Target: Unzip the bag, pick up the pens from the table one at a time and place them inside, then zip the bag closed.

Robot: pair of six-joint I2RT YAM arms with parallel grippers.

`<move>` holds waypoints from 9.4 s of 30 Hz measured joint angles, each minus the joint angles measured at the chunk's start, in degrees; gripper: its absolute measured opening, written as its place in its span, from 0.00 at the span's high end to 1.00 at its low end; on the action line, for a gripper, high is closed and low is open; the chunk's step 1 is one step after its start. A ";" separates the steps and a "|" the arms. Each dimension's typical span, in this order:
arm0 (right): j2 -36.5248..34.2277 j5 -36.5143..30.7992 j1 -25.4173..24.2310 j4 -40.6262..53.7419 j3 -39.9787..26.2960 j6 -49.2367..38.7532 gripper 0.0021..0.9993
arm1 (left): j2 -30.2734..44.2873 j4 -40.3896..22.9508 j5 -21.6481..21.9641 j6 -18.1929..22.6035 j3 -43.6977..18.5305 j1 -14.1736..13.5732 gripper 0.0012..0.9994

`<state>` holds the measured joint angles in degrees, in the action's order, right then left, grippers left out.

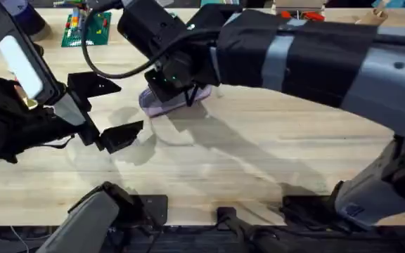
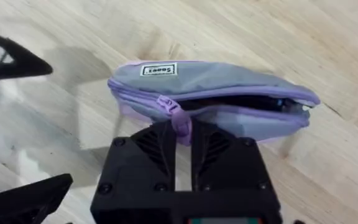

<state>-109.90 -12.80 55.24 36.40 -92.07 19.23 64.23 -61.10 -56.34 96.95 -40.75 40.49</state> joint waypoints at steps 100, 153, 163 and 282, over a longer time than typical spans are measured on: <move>1.30 0.59 -1.70 -0.44 0.00 -0.20 0.97 | 20.24 24.25 -6.10 -7.13 0.00 -14.76 0.01; 1.30 0.61 -1.70 -0.46 0.00 -0.20 0.97 | 22.88 27.10 -7.93 -18.73 0.00 -15.17 0.96; 1.30 1.05 -2.32 -0.46 0.00 -4.38 0.97 | 22.88 27.10 -7.96 -18.71 0.00 -15.17 0.96; 21.91 7.63 -27.67 20.81 0.76 -27.02 0.00 | 1.24 -2.69 12.88 -45.21 -18.61 -15.43 0.01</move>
<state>-87.98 -5.17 27.57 57.21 -91.31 -7.79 65.47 -63.79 -43.46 51.74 -59.36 25.06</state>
